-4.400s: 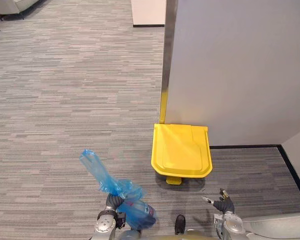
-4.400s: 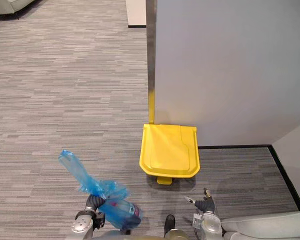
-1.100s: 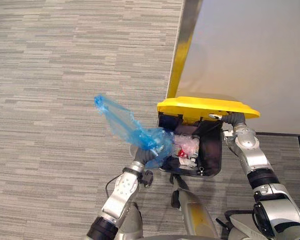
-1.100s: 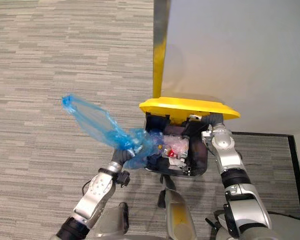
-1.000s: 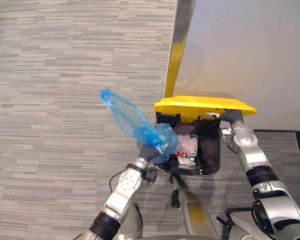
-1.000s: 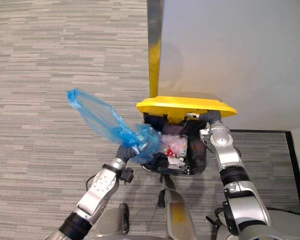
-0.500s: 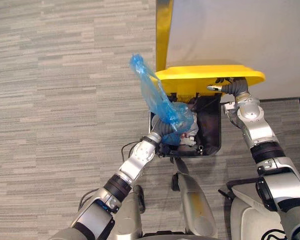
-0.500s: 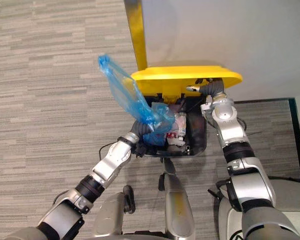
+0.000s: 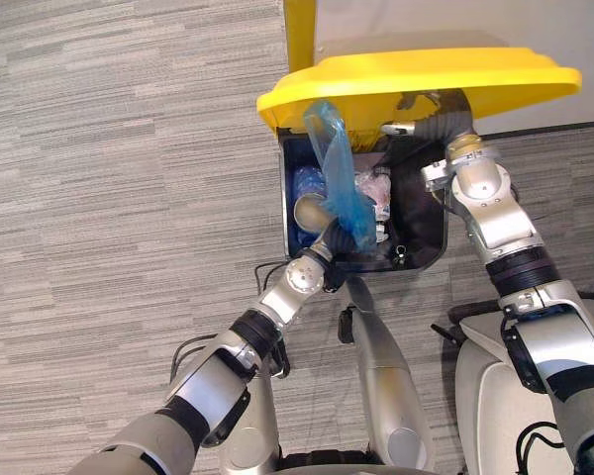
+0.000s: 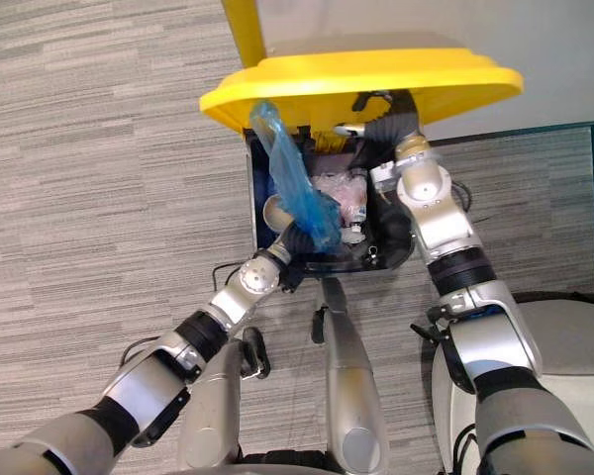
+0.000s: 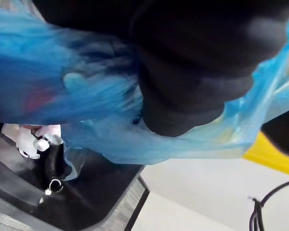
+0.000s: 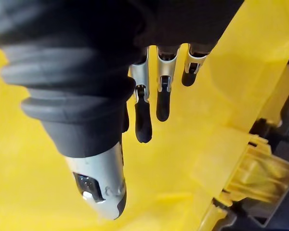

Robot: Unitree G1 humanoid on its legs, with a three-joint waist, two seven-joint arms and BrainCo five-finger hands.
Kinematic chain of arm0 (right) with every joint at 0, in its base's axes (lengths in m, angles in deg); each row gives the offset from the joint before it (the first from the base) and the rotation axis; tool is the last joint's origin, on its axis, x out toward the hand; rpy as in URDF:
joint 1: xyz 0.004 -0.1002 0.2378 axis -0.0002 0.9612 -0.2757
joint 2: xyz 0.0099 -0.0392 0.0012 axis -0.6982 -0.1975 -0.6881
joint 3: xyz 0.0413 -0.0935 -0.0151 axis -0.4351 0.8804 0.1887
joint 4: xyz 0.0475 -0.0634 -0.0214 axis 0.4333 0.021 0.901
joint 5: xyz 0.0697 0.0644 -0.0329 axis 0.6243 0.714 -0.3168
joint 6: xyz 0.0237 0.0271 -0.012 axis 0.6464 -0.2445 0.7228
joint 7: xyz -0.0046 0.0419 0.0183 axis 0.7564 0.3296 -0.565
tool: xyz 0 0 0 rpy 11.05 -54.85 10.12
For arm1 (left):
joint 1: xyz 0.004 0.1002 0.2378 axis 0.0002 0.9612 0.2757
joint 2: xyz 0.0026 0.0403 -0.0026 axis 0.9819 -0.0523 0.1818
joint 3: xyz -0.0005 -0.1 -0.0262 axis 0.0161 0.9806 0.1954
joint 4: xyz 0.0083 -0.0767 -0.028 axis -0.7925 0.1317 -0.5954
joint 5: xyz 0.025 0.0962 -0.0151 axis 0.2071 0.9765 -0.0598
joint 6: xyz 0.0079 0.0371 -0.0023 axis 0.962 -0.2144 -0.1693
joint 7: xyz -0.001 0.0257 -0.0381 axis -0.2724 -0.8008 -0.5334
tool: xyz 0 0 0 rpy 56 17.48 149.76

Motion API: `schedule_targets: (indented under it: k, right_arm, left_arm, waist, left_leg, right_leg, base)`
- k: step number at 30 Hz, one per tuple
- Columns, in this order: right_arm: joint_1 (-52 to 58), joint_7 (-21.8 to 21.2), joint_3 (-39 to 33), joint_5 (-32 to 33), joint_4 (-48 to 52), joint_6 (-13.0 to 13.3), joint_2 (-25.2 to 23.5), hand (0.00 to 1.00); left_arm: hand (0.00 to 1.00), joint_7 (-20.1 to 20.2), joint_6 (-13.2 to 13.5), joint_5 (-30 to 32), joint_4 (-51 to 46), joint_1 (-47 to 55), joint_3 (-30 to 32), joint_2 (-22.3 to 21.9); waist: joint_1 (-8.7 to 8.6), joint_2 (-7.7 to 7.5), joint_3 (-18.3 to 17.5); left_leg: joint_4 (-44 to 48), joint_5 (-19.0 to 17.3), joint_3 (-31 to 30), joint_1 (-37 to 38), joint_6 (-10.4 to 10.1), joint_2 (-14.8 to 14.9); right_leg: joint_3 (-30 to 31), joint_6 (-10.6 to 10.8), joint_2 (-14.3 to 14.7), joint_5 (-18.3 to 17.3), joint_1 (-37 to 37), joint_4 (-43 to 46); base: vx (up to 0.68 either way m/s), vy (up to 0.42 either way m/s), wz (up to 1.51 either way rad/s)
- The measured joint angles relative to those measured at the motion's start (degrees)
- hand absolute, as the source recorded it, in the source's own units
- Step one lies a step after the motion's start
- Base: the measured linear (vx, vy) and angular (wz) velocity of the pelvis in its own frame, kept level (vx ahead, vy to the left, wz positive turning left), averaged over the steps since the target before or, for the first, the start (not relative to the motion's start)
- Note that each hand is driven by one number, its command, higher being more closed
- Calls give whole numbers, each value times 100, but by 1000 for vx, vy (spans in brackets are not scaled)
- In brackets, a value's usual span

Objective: Gather rubbish on tea table into small bin, then transfer packed bag to large trash can.

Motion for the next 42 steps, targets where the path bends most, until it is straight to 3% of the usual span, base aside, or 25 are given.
schedule_targets:
  k: [1,12,18,33,37,42]
  right_arm:
    - [-17,15,39,-1,89,0,-78,0]
    - [-211,99,164,-26,106,-1,-401,0]
    - [-210,83,174,-127,105,-135,-401,0]
    - [685,-86,89,-437,139,-186,-393,0]
    - [1556,-175,-335,-595,167,-115,-413,0]
    - [2700,-339,-756,-879,-192,-126,-466,0]
  left_arm:
    - [0,-4,-22,25,31,3,8,-40]
    - [0,-226,-256,1158,235,114,388,-358]
    - [0,-274,-370,1765,254,143,623,-527]
    - [0,-377,-365,1494,-42,635,1004,-471]
    - [0,-361,-304,936,-652,1313,1007,-120]
    - [0,-28,-158,316,-1303,2405,1267,507]
  waist:
    - [4,0,0]
    - [25,17,-10]
    - [41,19,-12]
    - [193,36,-41]
    - [264,37,-100]
    - [327,53,-460]
  left_leg:
    - [58,-30,47,-54,-9,56]
    - [143,-54,78,-141,-33,200]
    - [136,-45,83,-71,-48,190]
    - [-240,180,-147,647,-176,77]
    - [-710,400,-349,1177,-209,-95]
    - [-1330,605,-581,1716,-154,-224]
  right_leg:
    - [8,1,39,0,-54,0]
    - [-8,-20,144,14,-137,24]
    - [-1,-33,131,4,-107,94]
    - [-194,-141,8,-102,598,116]
    - [-363,-128,-114,-231,1079,89]
    - [-553,-55,-151,-303,1695,-358]
  base:
    - [39,-72,-17]
    - [27,-45,-2]
    - [12,-8,0]
    - [31,-14,10]
    - [34,-39,32]
    - [39,-44,22]
